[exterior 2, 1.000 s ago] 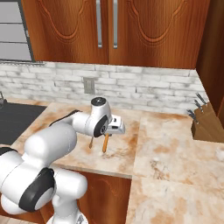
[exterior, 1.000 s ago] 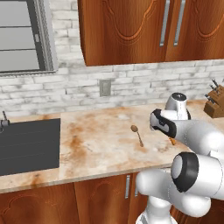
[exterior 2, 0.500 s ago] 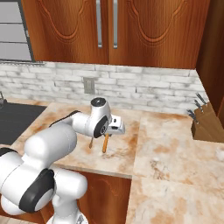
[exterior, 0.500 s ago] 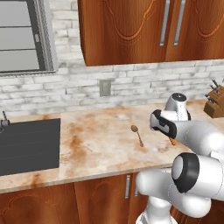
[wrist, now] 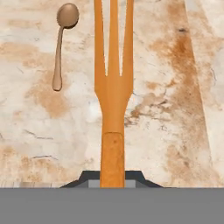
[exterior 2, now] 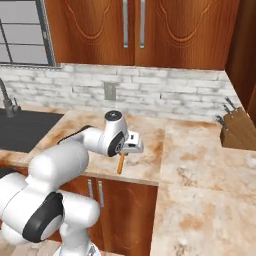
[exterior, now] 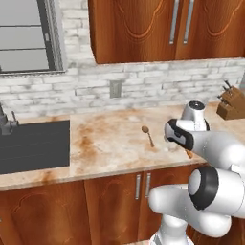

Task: Take the fork and place it on the left side of the plate. Then take the spoon and place it on the right side of the plate. Make sure they're directly next to the plate.

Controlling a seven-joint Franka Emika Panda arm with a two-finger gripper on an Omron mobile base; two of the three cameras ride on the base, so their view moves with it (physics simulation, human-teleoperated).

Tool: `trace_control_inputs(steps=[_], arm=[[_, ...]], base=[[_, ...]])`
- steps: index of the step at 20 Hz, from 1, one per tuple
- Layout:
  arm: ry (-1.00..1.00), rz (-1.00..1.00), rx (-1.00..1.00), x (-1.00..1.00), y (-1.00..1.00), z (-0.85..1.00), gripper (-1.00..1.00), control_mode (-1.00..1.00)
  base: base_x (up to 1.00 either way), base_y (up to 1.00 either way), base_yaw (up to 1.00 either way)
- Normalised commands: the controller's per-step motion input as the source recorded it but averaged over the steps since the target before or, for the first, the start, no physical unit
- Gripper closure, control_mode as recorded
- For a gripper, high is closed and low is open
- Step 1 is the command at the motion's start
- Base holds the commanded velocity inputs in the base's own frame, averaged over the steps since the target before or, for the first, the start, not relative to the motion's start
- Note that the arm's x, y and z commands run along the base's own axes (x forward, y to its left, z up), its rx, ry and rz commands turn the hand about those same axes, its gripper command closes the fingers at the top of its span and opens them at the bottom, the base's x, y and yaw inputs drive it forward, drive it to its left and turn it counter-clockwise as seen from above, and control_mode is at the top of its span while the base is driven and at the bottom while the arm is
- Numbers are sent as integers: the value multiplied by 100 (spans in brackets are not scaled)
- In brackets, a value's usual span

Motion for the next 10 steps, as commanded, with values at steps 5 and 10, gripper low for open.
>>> trace_control_inputs(steps=[5,10], arm=[[0,0,0,0,0,0,100,100],[0,0,0,0,0,0,100,100]], base=[[-31,43,69],[-8,24,94]])
